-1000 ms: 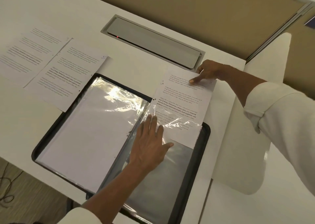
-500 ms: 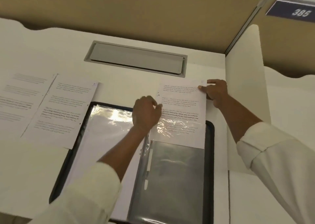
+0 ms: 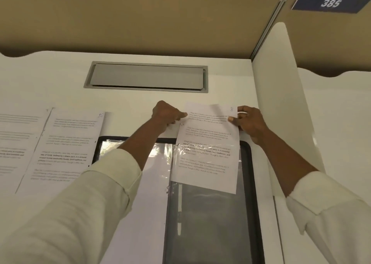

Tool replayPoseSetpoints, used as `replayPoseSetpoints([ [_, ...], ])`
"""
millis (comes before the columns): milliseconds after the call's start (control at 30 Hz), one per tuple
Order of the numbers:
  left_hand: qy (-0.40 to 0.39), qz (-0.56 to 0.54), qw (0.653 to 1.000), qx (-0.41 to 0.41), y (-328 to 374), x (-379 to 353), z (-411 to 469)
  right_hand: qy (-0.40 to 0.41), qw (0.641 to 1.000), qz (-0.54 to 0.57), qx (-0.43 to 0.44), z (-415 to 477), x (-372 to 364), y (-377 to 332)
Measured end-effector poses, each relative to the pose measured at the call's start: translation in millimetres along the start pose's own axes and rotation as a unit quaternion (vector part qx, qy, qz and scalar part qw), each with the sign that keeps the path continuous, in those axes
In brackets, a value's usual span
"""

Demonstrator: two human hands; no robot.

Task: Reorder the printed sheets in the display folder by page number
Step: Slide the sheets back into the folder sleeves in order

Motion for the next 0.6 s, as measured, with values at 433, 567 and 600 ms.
replayPoseSetpoints([
  [433,-0.002,0.068,0.997,-0.021,-13.5,-11.6,-12.9,0.108,0.993,-0.031,0.045,-10.4,-3.4,16.2],
  [567,-0.013,0.043,0.999,-0.011,-6.1,-15.8,-11.3,0.065,0.996,-0.050,0.036,1.9,1.6,13.8],
  [600,-0.022,0.052,0.998,-0.012,-6.0,-15.8,-9.8,0.058,0.997,-0.049,0.034,4.4,2.9,14.1],
])
Point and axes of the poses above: each hand's wrist, its own z-axis towards the middle knuckle, its own x-axis out of the back of the hand, y = z × x, the point moved 3 cm from there along z, towards the middle knuckle, and after that the axes turned 9 degrees about -y, right-handed, at the moved point
